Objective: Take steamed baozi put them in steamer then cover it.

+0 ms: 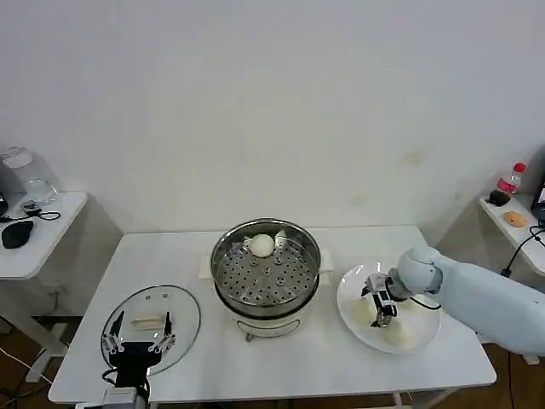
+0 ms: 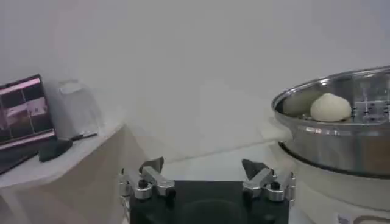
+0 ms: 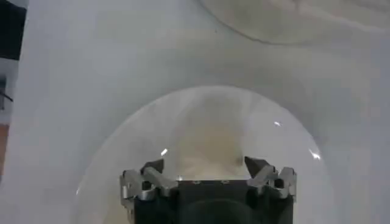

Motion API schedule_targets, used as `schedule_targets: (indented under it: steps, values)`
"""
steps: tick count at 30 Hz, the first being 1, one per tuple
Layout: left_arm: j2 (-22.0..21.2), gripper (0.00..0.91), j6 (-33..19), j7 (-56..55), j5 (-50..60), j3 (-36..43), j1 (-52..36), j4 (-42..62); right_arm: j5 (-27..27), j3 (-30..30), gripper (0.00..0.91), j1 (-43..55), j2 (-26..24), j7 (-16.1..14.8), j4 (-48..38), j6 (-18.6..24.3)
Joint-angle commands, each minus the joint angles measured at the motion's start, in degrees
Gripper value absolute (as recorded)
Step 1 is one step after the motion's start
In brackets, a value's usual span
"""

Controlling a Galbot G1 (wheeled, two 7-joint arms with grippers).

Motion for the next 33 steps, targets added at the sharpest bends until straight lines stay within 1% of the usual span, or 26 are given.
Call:
schedule_targets:
  steps: [1,6,7,11,12,16,21,23,27,31,32,33]
  values:
    - [0.0,0.907,0.0,0.0,0.0,0.0,0.0,0.1,-0.4,0.5,0.665,-0.7,1.4,0.0,-1.1,-0.2]
    - [-0.2,0.907,0.0,0.0,0.0,0.1,0.1,0.0,-0.4,0.6,0.675,-0.5,0.7,-0.3,-0.9,-0.3]
    - [-0.2,0.907,0.0,0.0,0.0,0.0,0.1,0.0,-0.3,0.7,0.665,-0.2,0.4,-0.6,-0.6,-0.2]
    - [0.0,0.907,0.0,0.0,0.0,0.0,0.1,-0.2,1.1,0.3,0.675,2.8,-1.2,-1.7,1.3,-0.3]
    - [0.0,0.907,0.0,0.0,0.0,0.0,0.1,-0.2,1.6,0.2,0.675,4.7,-2.0,-2.6,2.2,-0.3]
    - [0.1,0.907,0.1,0.0,-0.1,0.0,-0.2,-0.2,4.1,0.2,0.675,11.8,-4.3,-4.6,4.5,-0.2]
    - [-0.2,0.907,0.1,0.0,-0.2,0.3,-1.0,0.0,6.5,0.0,0.685,20.4,-5.0,-6.5,5.1,-0.2]
    - [-0.1,0.907,0.1,0.0,-0.2,0.5,-1.1,-0.2,7.3,-0.4,0.685,23.1,-4.5,-7.1,5.1,-0.1]
    - [0.1,0.907,0.1,0.0,-0.2,0.6,-1.1,-0.3,11.3,-1.5,0.695,29.6,-1.5,-7.1,5.7,-0.9]
    - [0.4,0.907,0.3,0.1,-0.4,0.0,-1.5,-0.7,14.7,-3.7,0.695,34.0,3.7,-5.8,6.5,-3.3]
    - [0.5,0.907,0.5,0.0,-0.9,-0.4,-1.9,-0.7,16.3,-4.9,0.695,35.0,6.3,-5.0,6.6,-4.3]
    - [0.6,0.907,0.6,0.0,-1.1,-0.8,-2.1,-0.7,16.5,-5.1,0.695,35.1,6.6,-4.8,6.6,-4.6]
